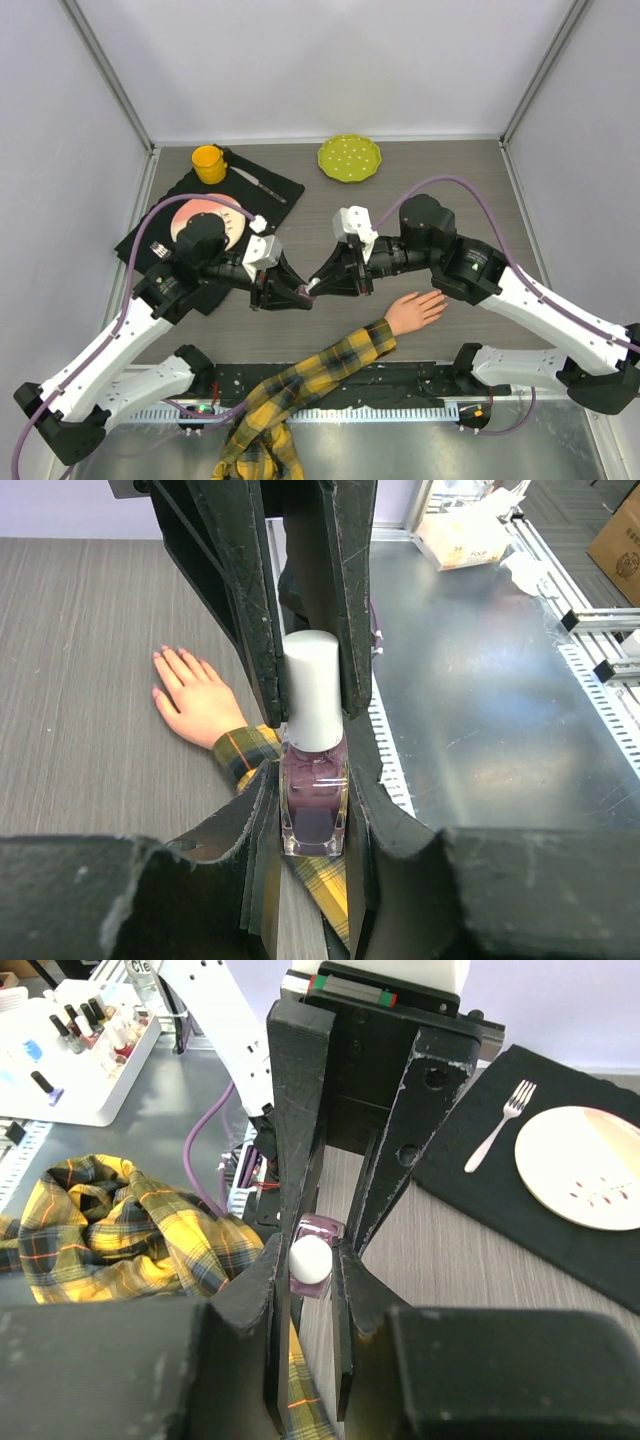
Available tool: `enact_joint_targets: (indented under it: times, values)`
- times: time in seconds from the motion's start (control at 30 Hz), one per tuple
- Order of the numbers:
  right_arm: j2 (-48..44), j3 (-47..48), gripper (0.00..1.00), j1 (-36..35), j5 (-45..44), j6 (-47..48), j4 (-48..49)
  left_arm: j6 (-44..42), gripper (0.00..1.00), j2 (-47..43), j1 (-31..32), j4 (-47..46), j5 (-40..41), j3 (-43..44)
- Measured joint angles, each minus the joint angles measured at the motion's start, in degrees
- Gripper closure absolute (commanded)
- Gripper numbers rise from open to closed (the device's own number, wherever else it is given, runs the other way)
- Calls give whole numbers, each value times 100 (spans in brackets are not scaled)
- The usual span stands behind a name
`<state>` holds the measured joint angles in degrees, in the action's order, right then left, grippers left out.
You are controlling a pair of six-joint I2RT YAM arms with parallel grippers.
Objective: Paint the nails
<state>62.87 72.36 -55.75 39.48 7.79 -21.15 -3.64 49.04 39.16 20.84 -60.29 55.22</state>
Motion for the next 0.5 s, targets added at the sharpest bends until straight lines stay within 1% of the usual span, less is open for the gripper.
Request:
enact_joint_targets:
  times: [0.03,0.07,0.1,0.13,0.17,0.2,0.3,0.37,0.43,0.5]
  values:
    - [-46,-66,98,-2,-9,-4,61,0,100,0,0,2,-2,0]
    - [-103,-140,89,-2,-31,-24,140,-2,100,2,2,0,-11,0]
    - [-146,-190,60,-2,-63,-57,192,-7,100,4,7,0,-7,0]
    - [-162,-201,52,-2,-111,-103,214,-11,100,9,9,4,13,0]
    - [-166,-201,48,-2,-184,-179,225,-26,100,13,9,9,50,0]
    - [-175,-201,41,0,-291,-269,208,-57,100,11,7,28,146,2]
    - [-173,-175,36,0,-745,-570,164,-162,100,-20,4,46,857,4]
    - [-157,-129,36,4,-1226,-903,138,-238,100,-81,4,-4,1563,-20]
    - [-114,-81,32,4,-1585,-1158,140,-326,100,-166,4,-83,2177,-90]
    - [-48,-44,27,4,-1899,-1392,153,-398,100,-221,-9,-131,2533,-162]
